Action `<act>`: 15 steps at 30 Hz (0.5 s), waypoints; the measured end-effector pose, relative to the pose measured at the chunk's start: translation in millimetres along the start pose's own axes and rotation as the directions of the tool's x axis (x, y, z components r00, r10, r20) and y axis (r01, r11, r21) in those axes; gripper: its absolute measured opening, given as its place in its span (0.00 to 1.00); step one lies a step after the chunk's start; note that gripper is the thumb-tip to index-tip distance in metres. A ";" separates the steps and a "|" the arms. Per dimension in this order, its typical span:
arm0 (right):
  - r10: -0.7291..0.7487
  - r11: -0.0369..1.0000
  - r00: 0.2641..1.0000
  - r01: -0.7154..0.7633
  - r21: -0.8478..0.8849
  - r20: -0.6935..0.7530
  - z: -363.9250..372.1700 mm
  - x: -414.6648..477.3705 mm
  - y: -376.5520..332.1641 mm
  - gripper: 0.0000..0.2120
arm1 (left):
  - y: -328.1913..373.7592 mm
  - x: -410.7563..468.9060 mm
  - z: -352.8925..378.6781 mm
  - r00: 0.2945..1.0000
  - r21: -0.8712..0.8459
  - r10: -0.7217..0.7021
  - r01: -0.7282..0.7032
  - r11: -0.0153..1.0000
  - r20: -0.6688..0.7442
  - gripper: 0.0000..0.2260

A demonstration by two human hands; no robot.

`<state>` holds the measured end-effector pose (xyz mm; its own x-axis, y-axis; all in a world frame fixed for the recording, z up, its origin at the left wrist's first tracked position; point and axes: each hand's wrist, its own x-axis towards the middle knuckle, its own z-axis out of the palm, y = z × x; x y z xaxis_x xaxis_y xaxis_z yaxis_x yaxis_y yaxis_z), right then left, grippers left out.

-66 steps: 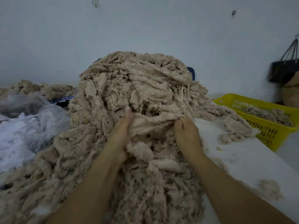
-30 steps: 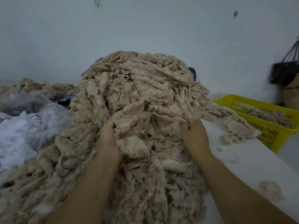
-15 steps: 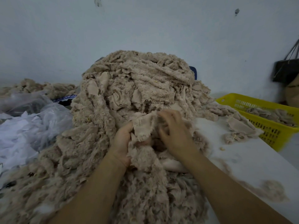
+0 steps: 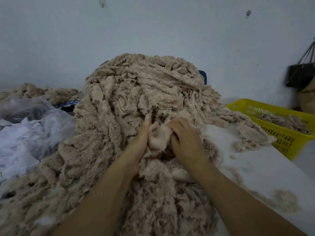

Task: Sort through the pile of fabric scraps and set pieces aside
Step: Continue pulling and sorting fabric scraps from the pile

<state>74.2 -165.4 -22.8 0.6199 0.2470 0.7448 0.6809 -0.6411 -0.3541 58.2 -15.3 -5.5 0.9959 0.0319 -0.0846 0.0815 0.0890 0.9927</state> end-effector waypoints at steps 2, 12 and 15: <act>-0.085 0.996 0.996 0.086 -0.029 0.037 1.9 -1.1 -8.4 0.12 | -2.1 -4.8 -1.1 0.995 0.113 -0.011 0.000 0.994 0.103 0.31; -0.103 0.993 0.970 0.112 -0.031 0.219 10.7 -4.4 -18.0 0.09 | -0.9 -2.9 -6.6 0.991 -0.361 0.023 -0.070 0.930 -0.132 0.14; 0.019 0.998 0.952 -0.002 -0.055 0.305 14.4 -5.7 -10.6 0.07 | -0.2 -2.8 -8.5 0.994 -0.400 -0.035 -0.011 0.916 -0.106 0.19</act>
<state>69.1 -149.4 -31.5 0.7221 0.4442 0.5303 0.6569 -0.6807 -0.3243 55.0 -6.9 -6.2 0.9828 0.1338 -0.1275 0.0484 0.4794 0.8763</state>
